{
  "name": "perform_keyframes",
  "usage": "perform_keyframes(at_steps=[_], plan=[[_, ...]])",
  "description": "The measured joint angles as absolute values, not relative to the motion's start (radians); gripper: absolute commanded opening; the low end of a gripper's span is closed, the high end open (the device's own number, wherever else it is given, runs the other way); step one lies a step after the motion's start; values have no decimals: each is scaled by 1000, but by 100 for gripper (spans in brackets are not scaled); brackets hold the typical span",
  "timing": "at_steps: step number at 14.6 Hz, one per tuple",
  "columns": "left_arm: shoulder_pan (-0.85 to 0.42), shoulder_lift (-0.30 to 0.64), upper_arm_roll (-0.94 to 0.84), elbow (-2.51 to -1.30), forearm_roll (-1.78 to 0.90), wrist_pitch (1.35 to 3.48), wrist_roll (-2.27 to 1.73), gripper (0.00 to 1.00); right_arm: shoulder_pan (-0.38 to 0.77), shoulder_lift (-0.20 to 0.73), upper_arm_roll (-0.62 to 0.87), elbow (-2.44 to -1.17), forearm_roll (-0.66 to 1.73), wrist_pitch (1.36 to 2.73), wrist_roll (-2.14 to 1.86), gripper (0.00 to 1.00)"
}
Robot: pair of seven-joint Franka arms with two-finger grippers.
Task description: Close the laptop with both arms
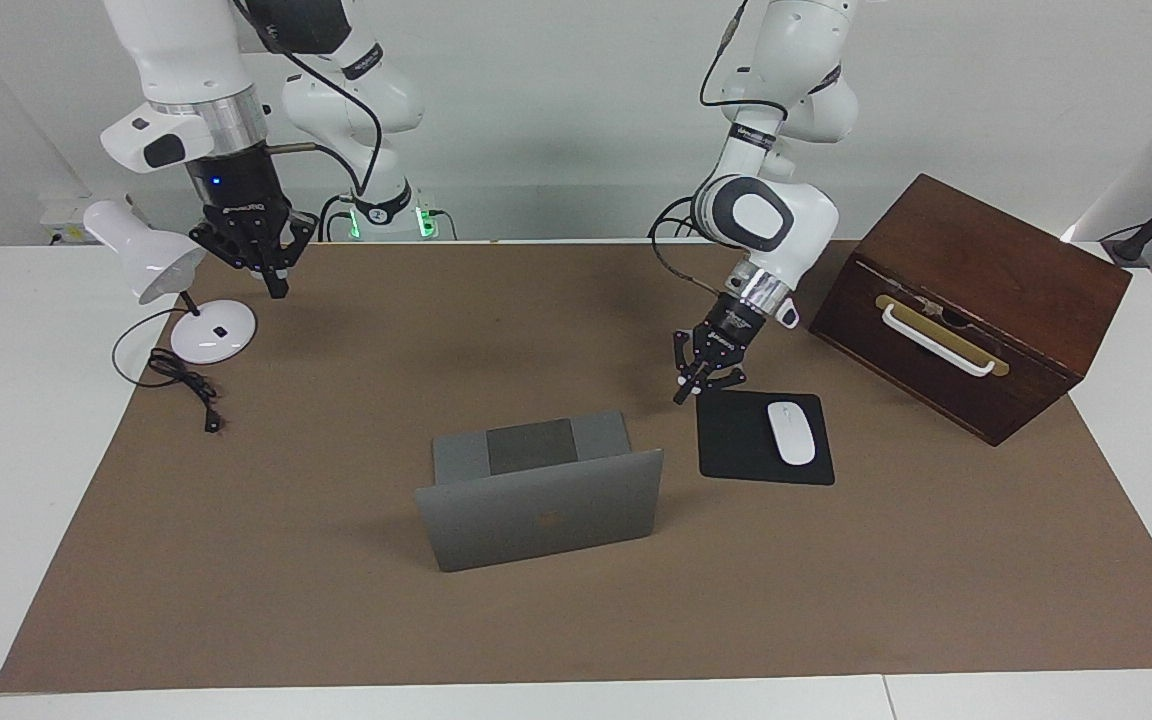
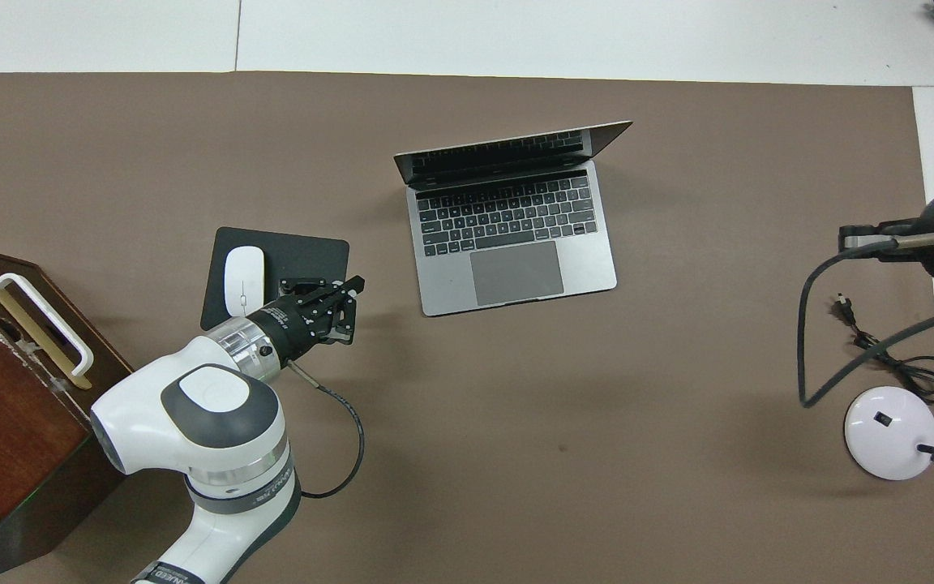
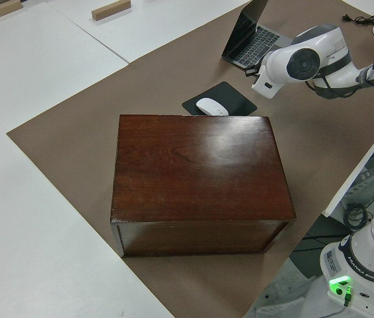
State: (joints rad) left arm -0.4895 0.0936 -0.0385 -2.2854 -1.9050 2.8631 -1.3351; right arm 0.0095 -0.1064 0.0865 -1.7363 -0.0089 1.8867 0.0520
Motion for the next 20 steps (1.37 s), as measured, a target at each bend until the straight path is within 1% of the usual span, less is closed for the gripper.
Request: perform_keyframes(at_steps=[3,6,8,11,13,20], plan=[[-506,124,-39,-2258,-1997,2845,-1276,0,58,-79,87,-1738,-9,1976,63,0],[-507,154,-40,-2241,-2082,2779,-1174,0,97,-52,89,-1738,-9,2038,70,0],[-508,178,-39,-2236,-2144,2730,-1045,0,111,-37,89,-1738,-9,2077,70,0],[-508,203,-39,-2234,-2317,2641,-796,0,143,-3,89,-1739,-9,2153,74,0],[-508,212,-38,-2240,-2397,2572,-696,0,172,26,89,-1739,-9,2199,101,0],[-505,258,-29,-2246,-2432,2536,-591,0,221,113,89,-1710,-23,2307,119,0]])
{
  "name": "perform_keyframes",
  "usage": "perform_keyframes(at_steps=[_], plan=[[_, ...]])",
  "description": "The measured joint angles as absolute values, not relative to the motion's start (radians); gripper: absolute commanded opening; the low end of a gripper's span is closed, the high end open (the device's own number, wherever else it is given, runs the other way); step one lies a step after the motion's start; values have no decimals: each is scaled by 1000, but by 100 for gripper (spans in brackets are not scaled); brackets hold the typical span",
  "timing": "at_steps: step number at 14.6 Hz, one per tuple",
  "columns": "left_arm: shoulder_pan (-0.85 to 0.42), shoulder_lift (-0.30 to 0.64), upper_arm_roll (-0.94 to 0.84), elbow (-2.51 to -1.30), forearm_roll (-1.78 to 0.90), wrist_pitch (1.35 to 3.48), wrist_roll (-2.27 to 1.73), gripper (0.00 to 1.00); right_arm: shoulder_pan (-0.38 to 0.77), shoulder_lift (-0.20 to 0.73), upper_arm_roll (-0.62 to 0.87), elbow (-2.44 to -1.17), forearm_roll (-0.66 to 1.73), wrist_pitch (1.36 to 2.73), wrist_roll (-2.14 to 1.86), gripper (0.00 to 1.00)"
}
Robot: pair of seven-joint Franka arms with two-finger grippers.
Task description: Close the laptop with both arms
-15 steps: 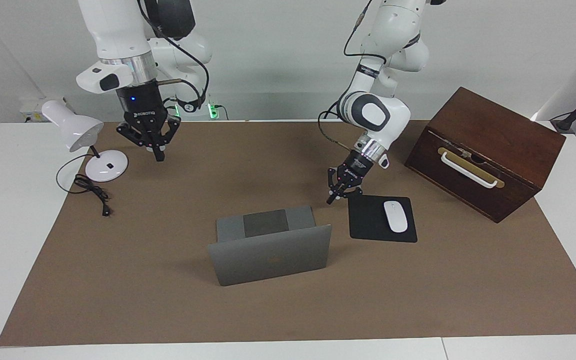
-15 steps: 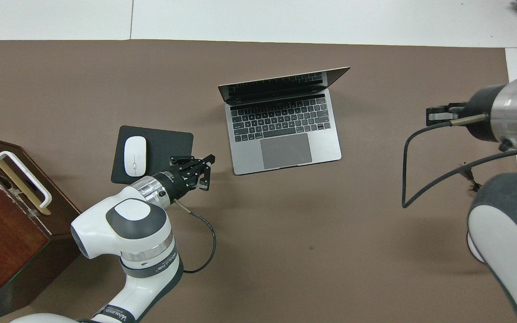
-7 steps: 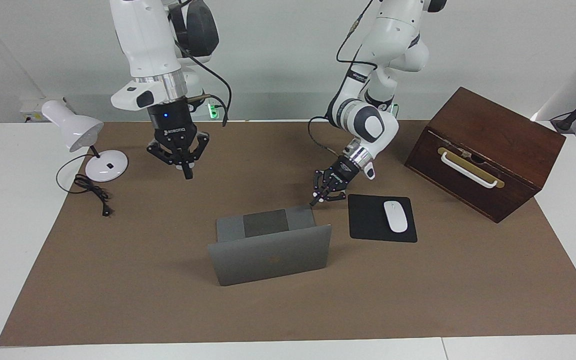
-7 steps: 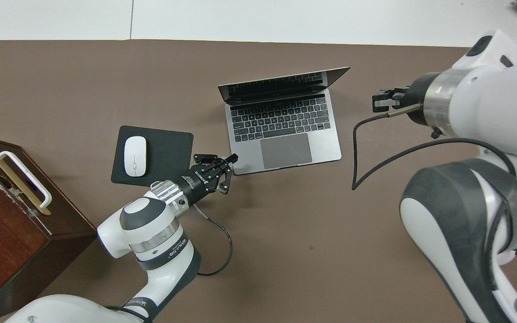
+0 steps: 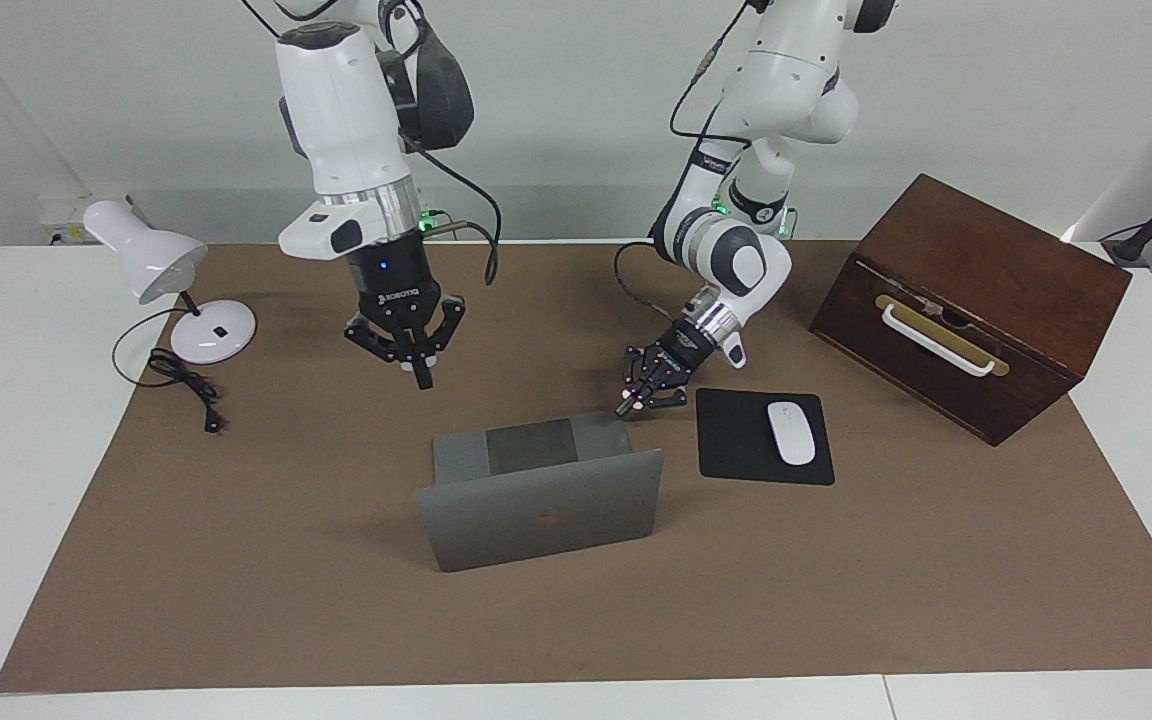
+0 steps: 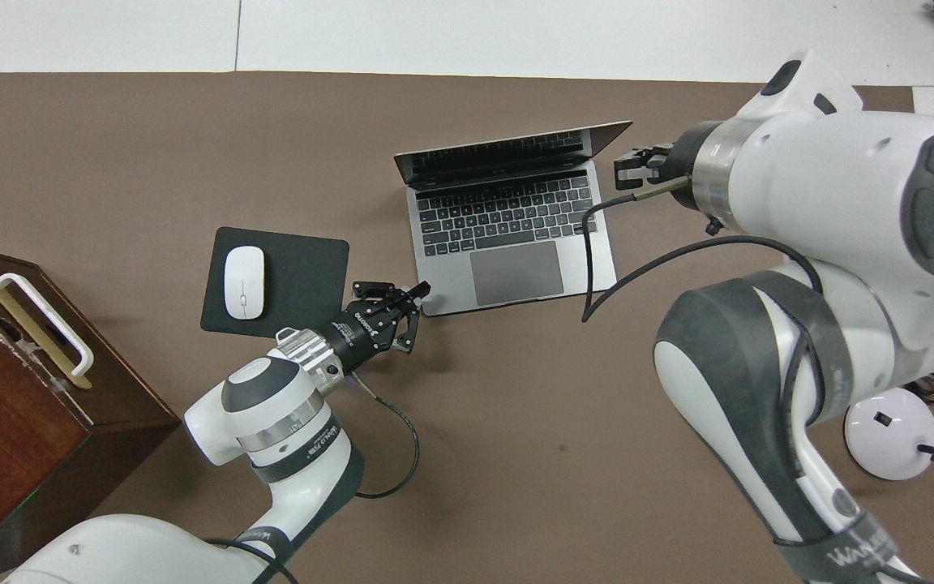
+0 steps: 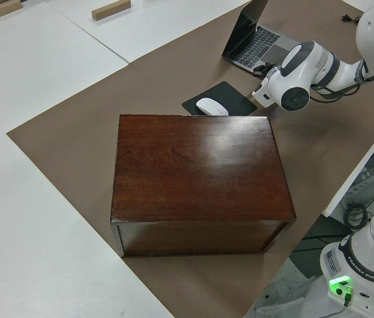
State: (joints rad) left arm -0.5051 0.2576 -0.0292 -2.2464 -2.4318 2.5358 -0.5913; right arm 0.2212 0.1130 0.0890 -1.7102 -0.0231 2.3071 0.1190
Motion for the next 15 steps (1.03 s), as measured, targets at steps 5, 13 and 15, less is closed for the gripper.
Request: perform_keyframes(at_steps=[5,13,15], plan=[[-505,273,-27,-2246,-2437,2534,-566,0,272,205,89,-1665,-47,2385,133,0],[-507,284,-31,-2238,-2442,2534,-510,0,298,366,87,-1479,-87,2389,141,0],[-507,294,-30,-2227,-2452,2534,-509,0,316,403,86,-1434,-115,2389,171,0]])
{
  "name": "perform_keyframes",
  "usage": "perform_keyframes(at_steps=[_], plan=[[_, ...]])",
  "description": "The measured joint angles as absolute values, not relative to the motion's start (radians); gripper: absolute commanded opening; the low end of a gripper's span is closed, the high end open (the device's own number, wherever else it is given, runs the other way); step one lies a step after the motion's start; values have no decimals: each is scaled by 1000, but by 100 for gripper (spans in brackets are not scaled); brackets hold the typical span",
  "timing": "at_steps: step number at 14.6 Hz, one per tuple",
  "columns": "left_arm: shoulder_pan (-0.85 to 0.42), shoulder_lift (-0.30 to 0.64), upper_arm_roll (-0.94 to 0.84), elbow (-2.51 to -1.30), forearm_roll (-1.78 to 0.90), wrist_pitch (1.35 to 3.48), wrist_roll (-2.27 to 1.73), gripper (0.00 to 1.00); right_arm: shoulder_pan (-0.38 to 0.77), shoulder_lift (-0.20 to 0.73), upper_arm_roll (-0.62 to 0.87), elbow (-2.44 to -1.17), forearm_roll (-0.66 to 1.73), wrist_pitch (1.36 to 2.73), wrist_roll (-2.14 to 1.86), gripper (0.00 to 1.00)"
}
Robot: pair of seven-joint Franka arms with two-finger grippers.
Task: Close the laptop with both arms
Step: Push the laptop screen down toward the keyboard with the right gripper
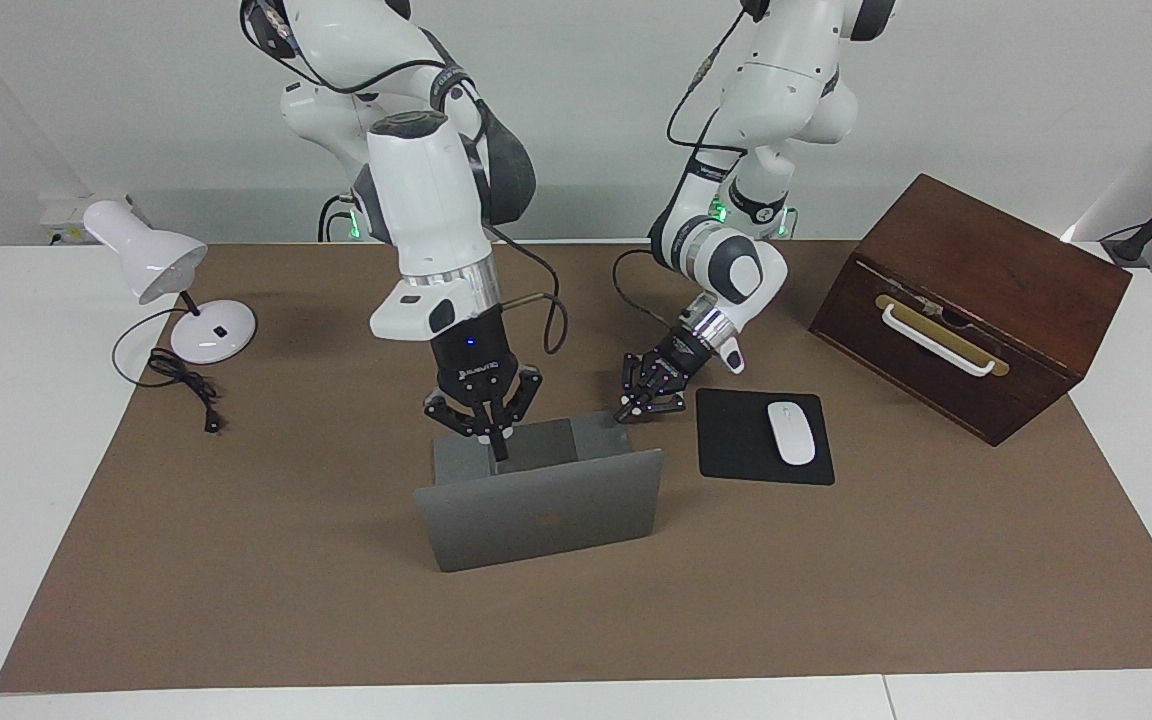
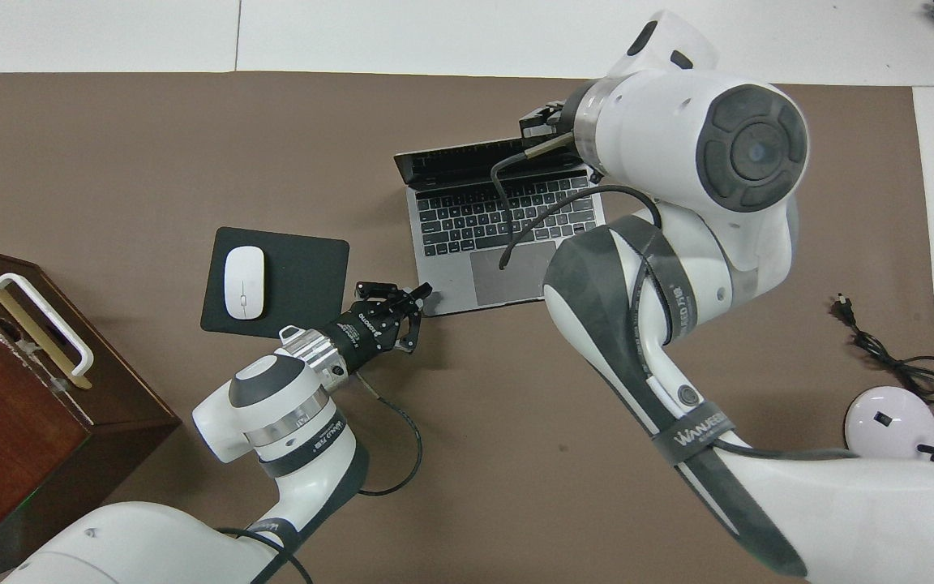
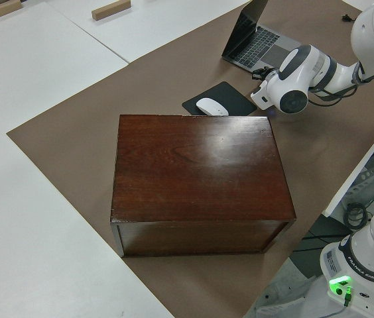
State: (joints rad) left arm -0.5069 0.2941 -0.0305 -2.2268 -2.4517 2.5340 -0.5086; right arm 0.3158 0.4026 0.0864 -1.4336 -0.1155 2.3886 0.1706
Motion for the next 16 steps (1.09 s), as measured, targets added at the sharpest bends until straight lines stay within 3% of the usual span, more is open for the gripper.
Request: perform_keyframes(at_steps=[9,16], plan=[[-507,321,-30,-2198,-2458,2558,-507,0,337,566,84,-1254,-151,2389,192,0],[-507,329,-31,-2193,-2459,2560,-507,0,350,617,84,-1203,-166,2389,195,0]])
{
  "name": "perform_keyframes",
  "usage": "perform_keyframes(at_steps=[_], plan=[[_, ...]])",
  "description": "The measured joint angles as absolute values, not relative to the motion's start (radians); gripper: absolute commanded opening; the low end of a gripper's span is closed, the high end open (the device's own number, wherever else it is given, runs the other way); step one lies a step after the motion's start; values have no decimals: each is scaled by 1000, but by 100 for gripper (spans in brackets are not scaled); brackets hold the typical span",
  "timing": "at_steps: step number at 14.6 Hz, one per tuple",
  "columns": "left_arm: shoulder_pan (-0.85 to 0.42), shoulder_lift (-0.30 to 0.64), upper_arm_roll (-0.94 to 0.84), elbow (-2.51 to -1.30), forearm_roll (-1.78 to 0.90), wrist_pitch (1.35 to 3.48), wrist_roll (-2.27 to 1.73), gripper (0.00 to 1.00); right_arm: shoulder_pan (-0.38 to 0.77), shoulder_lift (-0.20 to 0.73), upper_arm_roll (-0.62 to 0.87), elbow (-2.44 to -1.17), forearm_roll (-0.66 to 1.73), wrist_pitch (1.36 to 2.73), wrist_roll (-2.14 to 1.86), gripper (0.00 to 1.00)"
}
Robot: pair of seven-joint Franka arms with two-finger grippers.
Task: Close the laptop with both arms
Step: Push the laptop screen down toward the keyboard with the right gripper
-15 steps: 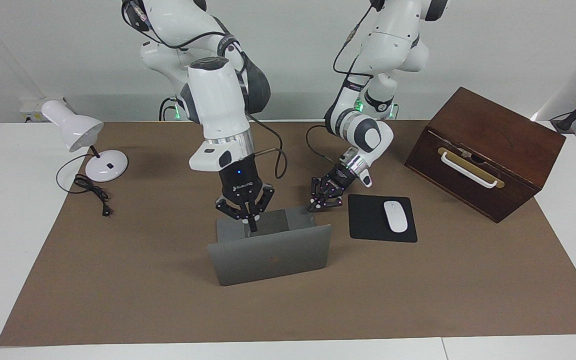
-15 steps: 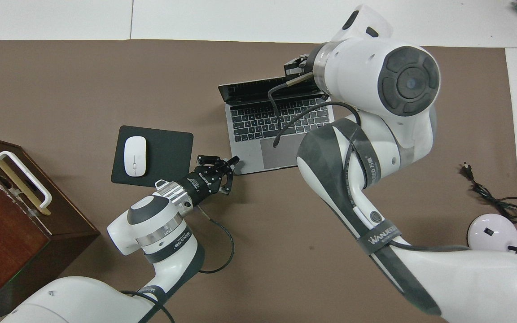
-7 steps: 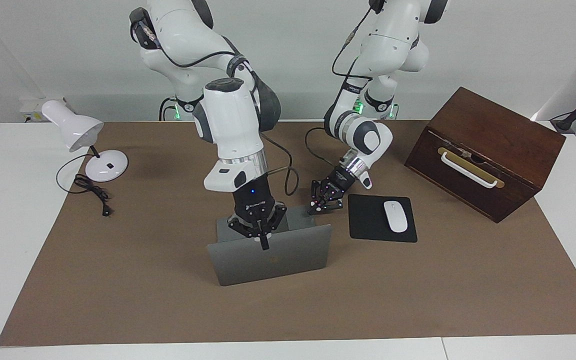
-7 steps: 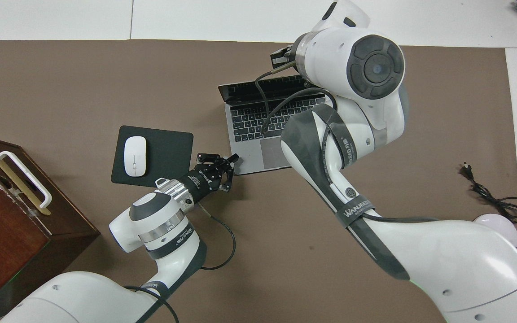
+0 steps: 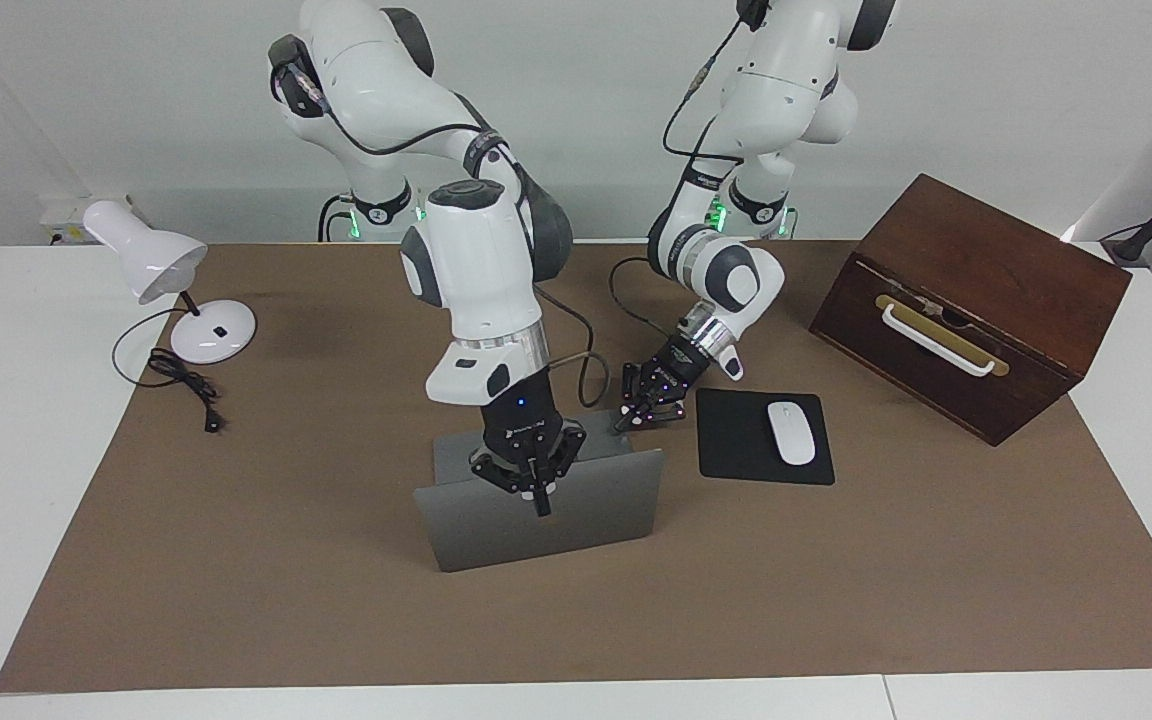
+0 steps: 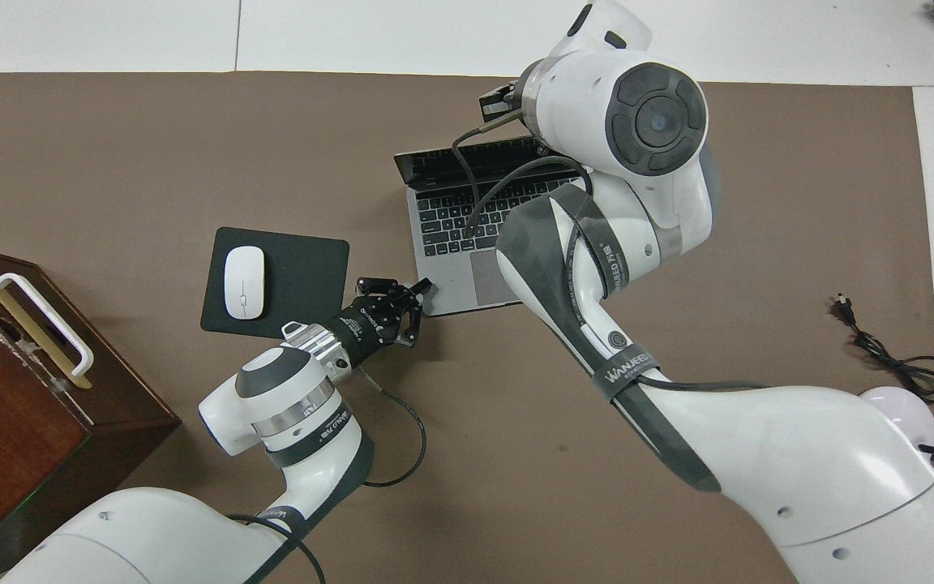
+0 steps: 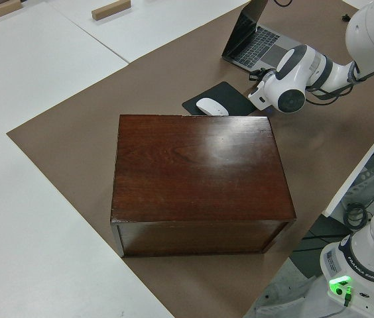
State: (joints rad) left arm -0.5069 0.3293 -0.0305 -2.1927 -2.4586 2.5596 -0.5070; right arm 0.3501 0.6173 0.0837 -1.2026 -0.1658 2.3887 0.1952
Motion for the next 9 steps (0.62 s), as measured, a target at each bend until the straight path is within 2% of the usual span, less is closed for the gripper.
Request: perform_keyframes(at_steps=[9], plan=[[-508,340,-34,-2188,-2459,2562,-506,0,351,630,84,-1205,-166,2389,249,0]])
